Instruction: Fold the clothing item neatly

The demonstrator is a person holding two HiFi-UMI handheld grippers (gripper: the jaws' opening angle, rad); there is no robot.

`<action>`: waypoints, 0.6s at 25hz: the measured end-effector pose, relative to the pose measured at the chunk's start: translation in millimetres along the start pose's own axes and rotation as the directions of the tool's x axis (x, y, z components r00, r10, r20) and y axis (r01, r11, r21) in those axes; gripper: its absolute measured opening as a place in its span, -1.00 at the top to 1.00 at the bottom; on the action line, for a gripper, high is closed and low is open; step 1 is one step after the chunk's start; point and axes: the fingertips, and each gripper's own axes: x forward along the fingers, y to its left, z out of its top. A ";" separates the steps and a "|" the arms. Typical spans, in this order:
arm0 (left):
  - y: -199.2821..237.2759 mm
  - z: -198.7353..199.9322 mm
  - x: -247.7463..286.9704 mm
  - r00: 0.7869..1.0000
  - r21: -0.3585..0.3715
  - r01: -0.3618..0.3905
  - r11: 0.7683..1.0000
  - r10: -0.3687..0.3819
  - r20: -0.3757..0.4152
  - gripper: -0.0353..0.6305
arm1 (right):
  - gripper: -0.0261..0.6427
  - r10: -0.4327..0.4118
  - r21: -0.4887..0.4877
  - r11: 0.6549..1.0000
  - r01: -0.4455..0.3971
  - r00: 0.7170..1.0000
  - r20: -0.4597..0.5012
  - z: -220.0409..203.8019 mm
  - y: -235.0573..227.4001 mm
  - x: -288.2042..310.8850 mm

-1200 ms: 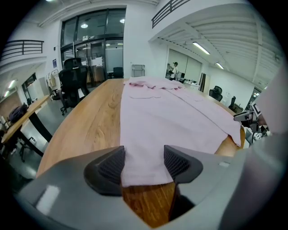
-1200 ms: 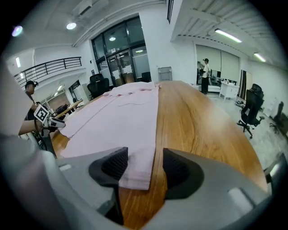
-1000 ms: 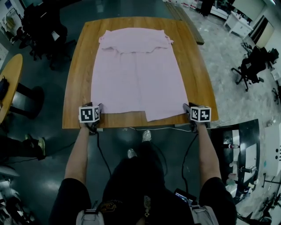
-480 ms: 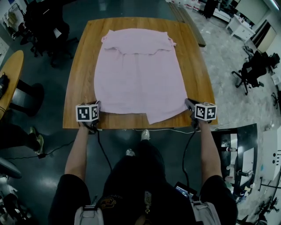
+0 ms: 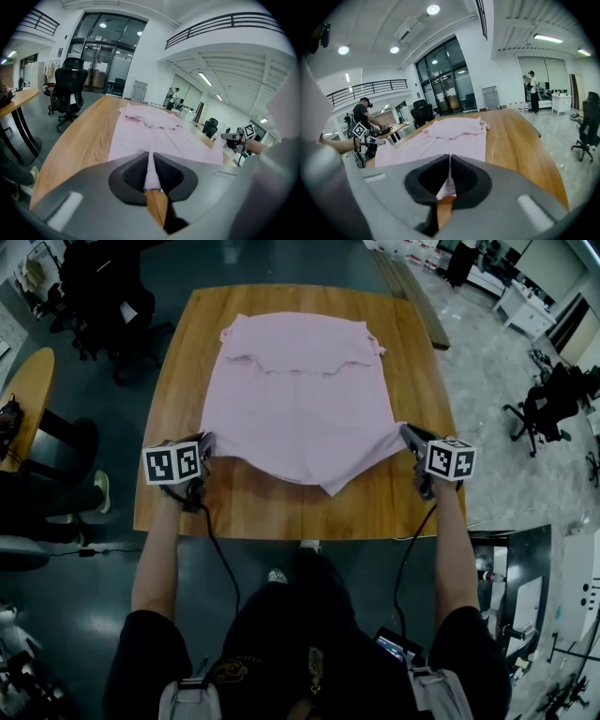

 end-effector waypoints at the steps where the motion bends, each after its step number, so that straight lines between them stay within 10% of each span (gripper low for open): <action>1: 2.3 11.9 6.7 1.000 -0.001 -0.004 1.000 0.004 0.003 0.79 | 0.89 -0.001 -0.003 1.000 0.001 1.000 0.007 11.2 -7.3 6.8; 15: 82.9 122.6 149.5 0.988 -0.078 -0.132 0.988 0.125 -0.089 0.80 | 0.89 0.034 -0.043 0.998 -0.037 0.997 -0.072 112.0 -115.7 154.7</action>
